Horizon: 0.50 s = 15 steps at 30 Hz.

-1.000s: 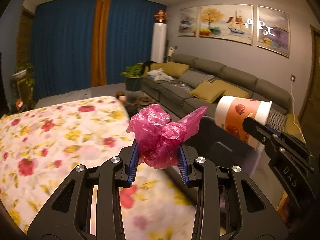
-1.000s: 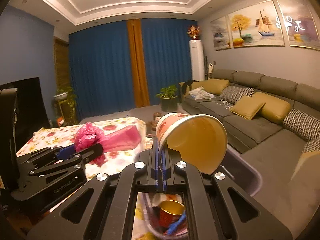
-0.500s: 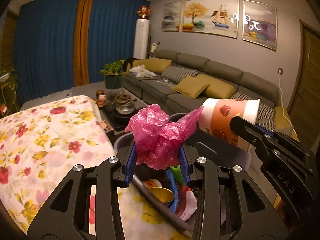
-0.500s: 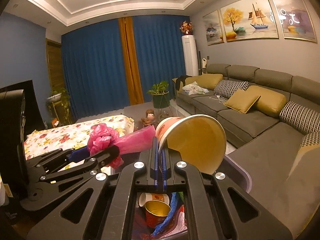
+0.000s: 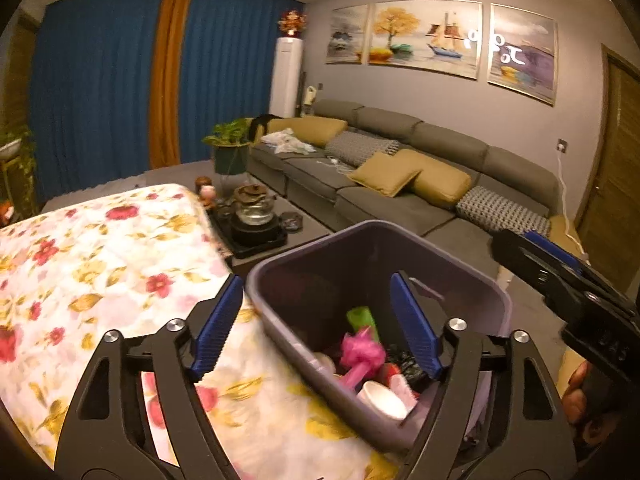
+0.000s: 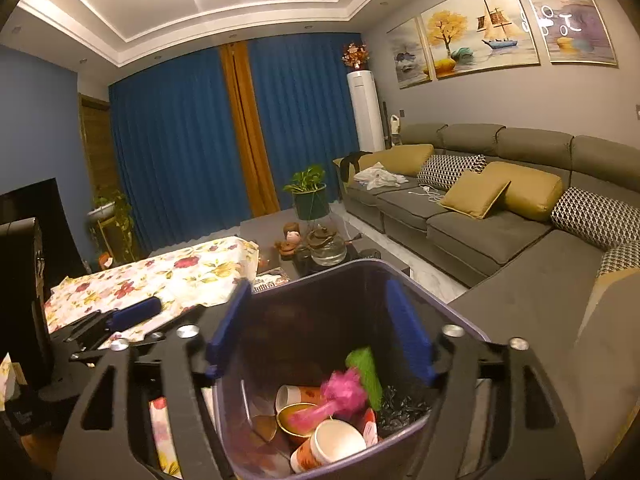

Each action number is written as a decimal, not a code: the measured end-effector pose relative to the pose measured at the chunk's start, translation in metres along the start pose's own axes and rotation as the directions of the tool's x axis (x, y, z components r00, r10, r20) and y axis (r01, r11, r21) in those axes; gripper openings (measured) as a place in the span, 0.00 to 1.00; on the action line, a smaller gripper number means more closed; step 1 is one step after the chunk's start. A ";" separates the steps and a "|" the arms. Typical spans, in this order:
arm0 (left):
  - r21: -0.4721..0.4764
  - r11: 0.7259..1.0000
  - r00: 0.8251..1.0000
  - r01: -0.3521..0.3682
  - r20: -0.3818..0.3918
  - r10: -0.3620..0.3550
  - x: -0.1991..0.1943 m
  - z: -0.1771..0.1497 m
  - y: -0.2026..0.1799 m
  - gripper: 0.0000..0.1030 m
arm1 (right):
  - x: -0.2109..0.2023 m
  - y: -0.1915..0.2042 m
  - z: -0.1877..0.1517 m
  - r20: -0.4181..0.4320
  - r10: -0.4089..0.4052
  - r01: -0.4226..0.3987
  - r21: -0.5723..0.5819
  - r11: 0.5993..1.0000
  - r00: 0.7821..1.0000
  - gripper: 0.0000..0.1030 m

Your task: Collect trash

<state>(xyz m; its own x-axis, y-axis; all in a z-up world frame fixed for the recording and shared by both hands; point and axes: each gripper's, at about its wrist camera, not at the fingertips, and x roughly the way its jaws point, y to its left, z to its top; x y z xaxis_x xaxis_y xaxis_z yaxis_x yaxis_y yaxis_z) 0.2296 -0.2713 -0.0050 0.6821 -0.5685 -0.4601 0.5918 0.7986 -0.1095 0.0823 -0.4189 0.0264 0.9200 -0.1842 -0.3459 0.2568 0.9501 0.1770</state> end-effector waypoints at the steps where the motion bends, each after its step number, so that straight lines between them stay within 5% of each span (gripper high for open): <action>1: 0.000 1.000 1.000 -0.023 0.003 0.023 -0.005 -0.002 0.003 0.77 | -0.002 0.000 -0.001 0.001 -0.003 0.003 0.000 1.000 1.000 0.80; 7: 0.019 0.985 0.985 -0.169 0.027 0.169 -0.047 -0.014 0.014 0.85 | -0.016 0.019 -0.011 -0.023 -0.019 0.019 -0.009 1.000 1.000 0.95; 15: 0.009 0.956 0.955 -0.294 0.040 0.294 -0.113 -0.039 0.030 0.93 | -0.052 0.057 -0.028 -0.030 -0.041 0.039 -0.078 0.996 0.999 0.95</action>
<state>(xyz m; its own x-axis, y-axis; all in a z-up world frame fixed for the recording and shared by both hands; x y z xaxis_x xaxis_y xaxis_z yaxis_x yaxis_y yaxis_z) 0.1531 -0.1753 0.0091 0.8422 -0.3164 -0.4365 0.3689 0.9286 0.0388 0.0409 -0.3482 0.0283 0.8993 -0.2155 -0.3805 0.2684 0.9590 0.0912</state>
